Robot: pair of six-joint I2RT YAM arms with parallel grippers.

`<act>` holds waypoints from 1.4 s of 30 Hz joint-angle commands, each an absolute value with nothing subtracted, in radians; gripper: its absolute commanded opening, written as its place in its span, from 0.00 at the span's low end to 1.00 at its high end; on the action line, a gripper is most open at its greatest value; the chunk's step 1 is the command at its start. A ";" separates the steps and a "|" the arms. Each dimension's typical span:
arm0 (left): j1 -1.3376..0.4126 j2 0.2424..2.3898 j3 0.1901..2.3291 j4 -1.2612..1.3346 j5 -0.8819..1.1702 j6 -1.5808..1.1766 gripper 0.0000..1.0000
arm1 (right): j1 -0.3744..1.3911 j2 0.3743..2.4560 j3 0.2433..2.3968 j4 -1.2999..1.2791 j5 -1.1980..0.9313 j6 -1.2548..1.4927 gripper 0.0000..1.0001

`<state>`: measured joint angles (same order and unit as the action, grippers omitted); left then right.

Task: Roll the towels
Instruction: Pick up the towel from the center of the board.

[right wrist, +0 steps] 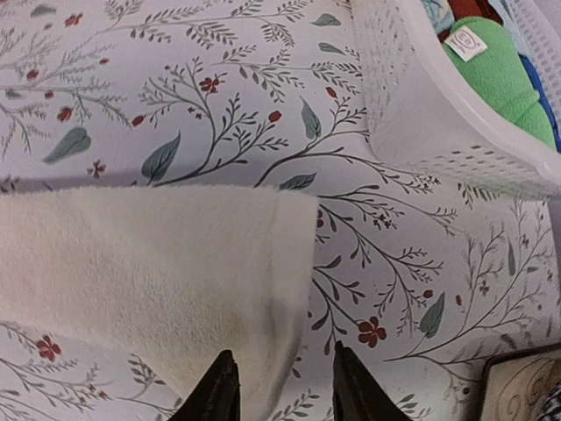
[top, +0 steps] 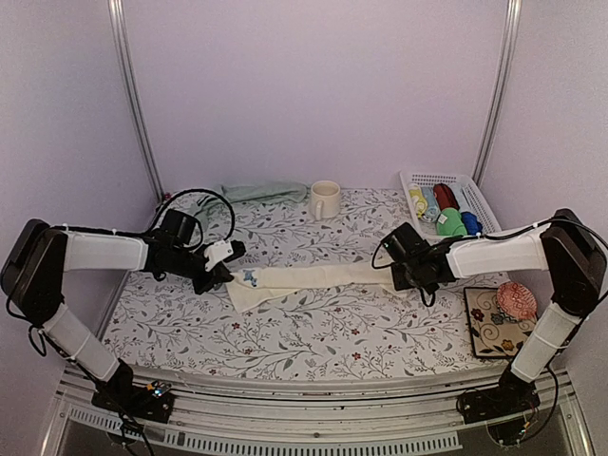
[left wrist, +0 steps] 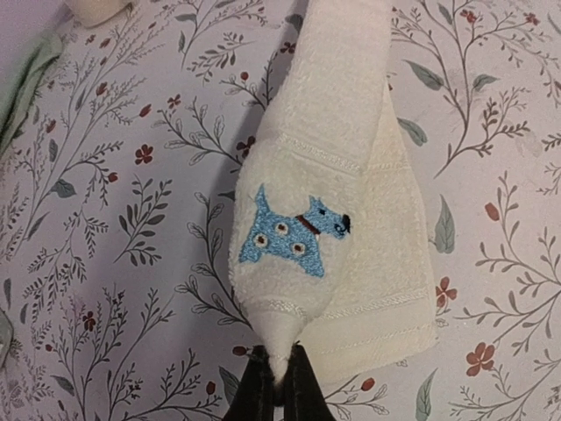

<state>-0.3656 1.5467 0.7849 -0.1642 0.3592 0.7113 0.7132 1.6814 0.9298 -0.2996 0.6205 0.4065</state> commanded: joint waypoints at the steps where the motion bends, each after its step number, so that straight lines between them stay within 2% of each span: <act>1: -0.392 1.526 0.776 -0.133 0.358 0.741 0.00 | 0.713 1.651 0.956 -0.383 0.621 0.400 0.45; 5: -0.397 1.525 0.779 -0.138 0.355 0.742 0.00 | 0.680 1.583 0.974 -0.396 0.540 0.385 0.54; 10: -0.403 1.522 0.778 -0.139 0.364 0.737 0.00 | 0.619 1.537 0.961 -0.370 0.426 0.394 0.55; 20: -0.411 1.513 0.772 -0.138 0.372 0.730 0.00 | 0.499 1.676 0.980 -0.272 0.227 0.500 0.58; 26: -0.413 1.505 0.765 -0.133 0.371 0.730 0.00 | 0.420 1.760 1.034 -0.245 0.216 0.536 0.56; 33: -0.417 1.519 0.768 -0.127 0.368 0.726 0.00 | 0.396 1.879 1.107 -0.206 0.093 0.492 0.52; 42: -0.420 1.534 0.786 -0.134 0.364 0.724 0.00 | 0.396 1.896 1.100 -0.212 0.079 0.489 0.44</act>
